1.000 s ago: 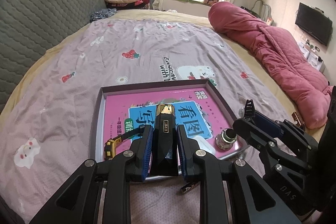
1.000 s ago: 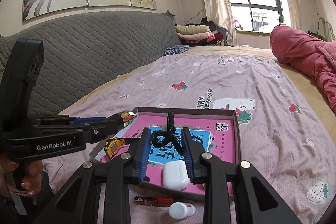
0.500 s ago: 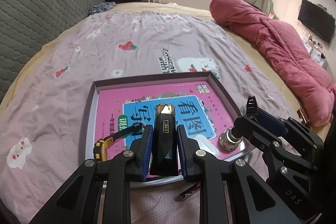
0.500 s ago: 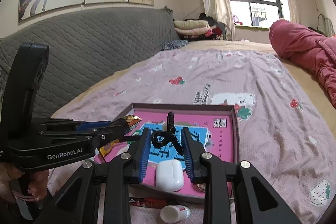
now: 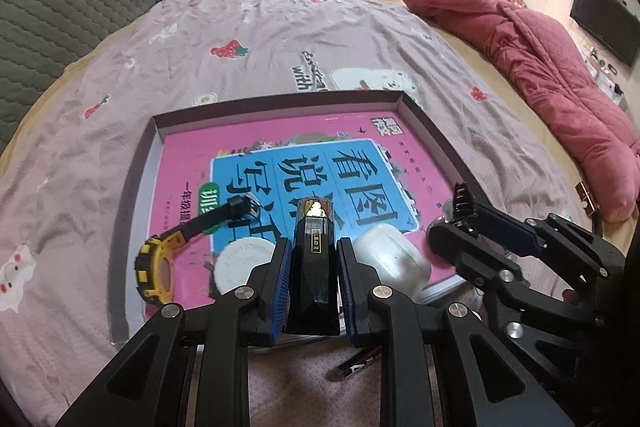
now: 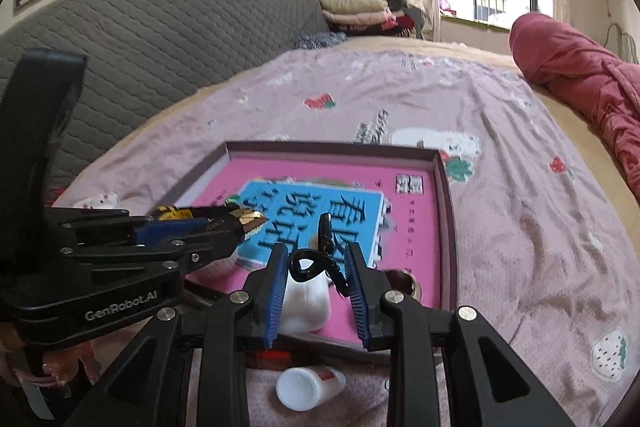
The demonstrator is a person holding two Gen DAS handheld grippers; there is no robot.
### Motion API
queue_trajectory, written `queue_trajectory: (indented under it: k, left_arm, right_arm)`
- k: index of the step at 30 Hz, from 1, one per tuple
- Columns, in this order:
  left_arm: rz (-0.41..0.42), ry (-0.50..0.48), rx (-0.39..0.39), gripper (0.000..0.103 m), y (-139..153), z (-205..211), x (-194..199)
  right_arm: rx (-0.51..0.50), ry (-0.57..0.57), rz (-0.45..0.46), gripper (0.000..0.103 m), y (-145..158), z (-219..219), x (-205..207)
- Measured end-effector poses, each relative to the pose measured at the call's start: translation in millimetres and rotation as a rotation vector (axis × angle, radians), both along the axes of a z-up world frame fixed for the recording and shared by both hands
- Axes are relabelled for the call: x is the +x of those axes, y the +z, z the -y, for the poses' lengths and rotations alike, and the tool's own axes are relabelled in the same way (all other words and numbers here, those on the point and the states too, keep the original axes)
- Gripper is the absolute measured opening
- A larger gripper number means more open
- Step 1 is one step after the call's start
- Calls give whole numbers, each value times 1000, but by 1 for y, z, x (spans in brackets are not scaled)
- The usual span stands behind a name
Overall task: Organize rigid objects
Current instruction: 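Carry the knife over the tray with the left tool while the right tool carries the keys, then lower the knife beside the white cap while the right tool lowers the keys by the fitting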
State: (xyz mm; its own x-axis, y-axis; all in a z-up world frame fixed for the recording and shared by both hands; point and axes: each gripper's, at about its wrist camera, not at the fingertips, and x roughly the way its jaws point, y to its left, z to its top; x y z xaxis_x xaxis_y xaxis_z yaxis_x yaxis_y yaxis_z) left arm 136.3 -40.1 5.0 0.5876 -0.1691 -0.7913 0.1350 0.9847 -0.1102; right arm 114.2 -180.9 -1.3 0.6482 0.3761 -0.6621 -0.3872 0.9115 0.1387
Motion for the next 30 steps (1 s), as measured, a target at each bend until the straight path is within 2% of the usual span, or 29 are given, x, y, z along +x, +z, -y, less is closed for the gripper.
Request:
queue_trajectory:
  k: [21, 30]
  left_arm:
    - [-56, -28, -1, 23, -22, 14, 8]
    - [-66, -27, -8, 23, -24, 14, 9]
  right_arm:
    - [-62, -7, -98, 30, -25, -4, 7]
    - [-22, -19, -128, 30, -27, 1, 9]
